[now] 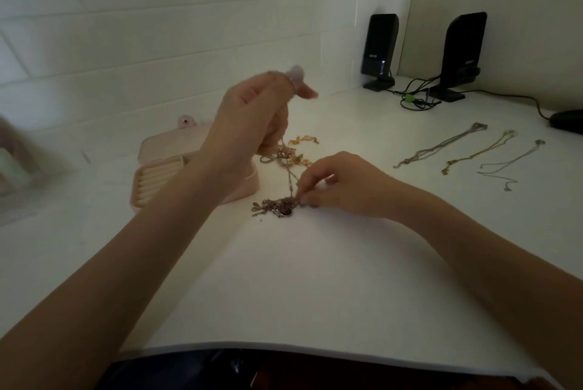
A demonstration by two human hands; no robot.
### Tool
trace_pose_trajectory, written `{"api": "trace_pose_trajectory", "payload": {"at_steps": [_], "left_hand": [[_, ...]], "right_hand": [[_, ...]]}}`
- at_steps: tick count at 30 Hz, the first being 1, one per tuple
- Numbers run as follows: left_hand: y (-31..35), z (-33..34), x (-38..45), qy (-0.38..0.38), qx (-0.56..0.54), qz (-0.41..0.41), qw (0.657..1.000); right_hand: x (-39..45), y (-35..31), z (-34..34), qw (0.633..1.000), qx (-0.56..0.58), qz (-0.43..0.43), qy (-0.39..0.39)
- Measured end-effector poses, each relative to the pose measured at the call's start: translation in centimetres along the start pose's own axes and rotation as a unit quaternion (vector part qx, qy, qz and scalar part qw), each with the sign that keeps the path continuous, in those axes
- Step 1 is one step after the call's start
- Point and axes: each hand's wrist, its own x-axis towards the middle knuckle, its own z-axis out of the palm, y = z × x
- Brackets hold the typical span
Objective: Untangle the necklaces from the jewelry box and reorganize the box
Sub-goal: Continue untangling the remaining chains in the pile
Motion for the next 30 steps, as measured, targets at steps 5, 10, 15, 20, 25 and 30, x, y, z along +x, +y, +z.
{"api": "trace_pose_trajectory", "payload": {"at_steps": [5,10,15,20,25,30], "left_hand": [[-0.4,-1.8,1.3,0.085,0.047,0.017,0.995],[-1.7,-3.2,1.0,0.138,0.049,-0.043,0.988],[-1.2,-3.0,1.1,0.108,0.012,-0.075,0.991],[-0.4,-2.3,1.0,0.083,-0.038,-0.081,0.992],[0.2,-0.8,1.2,0.031,0.008,-0.059,0.998],[1.5,1.2,1.0,-0.080,-0.001,-0.064,0.995]], "right_hand": [[-0.3,0.2,-1.9,0.989,0.136,0.052,0.025],[-0.3,0.4,-2.8,0.980,0.180,0.070,0.041],[-0.2,0.3,-2.8,0.991,0.101,0.060,0.064],[-0.5,-0.4,-2.5,0.994,0.074,0.082,0.005],[0.0,-0.5,-1.3,0.984,0.162,0.070,0.019],[0.1,-0.6,0.0,0.983,0.185,0.015,-0.008]]}}
